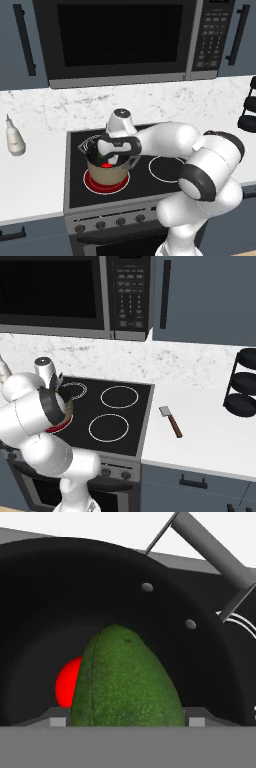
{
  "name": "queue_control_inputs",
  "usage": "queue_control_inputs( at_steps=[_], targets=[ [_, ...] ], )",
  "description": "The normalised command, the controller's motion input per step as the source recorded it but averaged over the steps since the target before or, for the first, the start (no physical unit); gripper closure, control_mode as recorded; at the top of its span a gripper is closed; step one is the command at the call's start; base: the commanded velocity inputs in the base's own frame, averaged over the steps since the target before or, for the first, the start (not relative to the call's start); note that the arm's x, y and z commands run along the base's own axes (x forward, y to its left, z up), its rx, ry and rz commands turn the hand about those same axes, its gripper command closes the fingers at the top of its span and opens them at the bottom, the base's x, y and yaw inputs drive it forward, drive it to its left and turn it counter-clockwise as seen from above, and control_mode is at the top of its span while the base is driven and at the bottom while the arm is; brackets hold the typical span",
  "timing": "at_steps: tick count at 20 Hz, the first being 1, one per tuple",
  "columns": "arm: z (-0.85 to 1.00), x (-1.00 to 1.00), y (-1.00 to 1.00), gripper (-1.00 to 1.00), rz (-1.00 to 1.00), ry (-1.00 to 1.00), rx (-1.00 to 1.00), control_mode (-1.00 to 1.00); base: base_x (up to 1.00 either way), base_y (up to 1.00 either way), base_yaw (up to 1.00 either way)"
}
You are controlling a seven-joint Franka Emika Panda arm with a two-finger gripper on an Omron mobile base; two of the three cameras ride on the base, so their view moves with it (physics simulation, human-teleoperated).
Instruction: Put the tomato and avocado in the pot. Retrieve the spatula and lightly stir the vegetables in the pot.
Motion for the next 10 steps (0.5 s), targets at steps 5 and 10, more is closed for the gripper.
queue_control_inputs(
  at_steps=[5,10],
  targets=[
    [0.45,-0.11,0.0,-1.0,0.0,-0.01,0.0,-1.0,0.0,0.0,0.0],
    [0.57,-0.38,-0.1,-1.0,-0.01,-0.05,0.01,-1.0,0.0,0.0,0.0]
  ],
)
